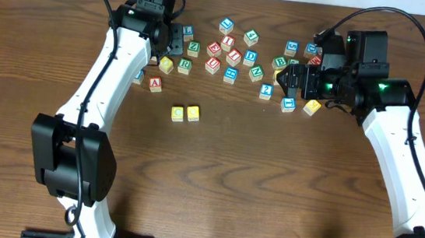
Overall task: Spell out CORL
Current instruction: 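Move left gripper over the green R block in the pile, then lower left gripper and grasp the green R block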
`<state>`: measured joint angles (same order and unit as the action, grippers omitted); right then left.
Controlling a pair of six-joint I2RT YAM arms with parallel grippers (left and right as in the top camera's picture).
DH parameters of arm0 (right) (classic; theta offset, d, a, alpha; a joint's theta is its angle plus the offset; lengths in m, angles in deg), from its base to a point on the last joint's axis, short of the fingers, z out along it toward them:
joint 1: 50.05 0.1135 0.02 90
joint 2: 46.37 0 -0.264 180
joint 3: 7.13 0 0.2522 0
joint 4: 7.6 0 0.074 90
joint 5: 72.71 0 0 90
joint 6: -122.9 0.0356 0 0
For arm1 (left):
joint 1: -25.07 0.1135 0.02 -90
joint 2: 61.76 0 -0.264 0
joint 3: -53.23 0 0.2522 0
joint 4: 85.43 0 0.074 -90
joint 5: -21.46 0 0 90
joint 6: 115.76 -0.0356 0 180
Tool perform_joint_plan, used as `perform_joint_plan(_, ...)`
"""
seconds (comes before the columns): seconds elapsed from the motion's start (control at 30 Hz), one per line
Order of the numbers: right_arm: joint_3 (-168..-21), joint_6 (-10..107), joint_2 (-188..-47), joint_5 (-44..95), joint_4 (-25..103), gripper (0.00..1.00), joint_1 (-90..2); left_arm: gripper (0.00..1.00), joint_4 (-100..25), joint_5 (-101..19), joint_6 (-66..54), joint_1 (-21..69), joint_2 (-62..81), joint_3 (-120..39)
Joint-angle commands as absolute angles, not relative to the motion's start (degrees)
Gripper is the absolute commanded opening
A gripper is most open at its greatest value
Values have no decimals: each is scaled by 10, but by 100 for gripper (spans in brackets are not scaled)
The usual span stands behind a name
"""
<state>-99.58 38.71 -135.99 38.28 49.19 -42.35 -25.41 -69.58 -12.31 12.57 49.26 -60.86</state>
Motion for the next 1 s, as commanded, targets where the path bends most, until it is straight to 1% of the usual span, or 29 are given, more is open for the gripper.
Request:
perform_joint_plan(0.0,-1007,384,-1365,382,493,99,-421,44,-250,-703,-130,127,497,-615)
perform_joint_plan(0.57,-1007,384,-1365,382,493,99,-421,44,-242,-703,-115,126,497,-610)
perform_joint_plan(0.97,-1007,384,-1365,382,493,99,-421,44,-246,-703,-115,105,498,-610)
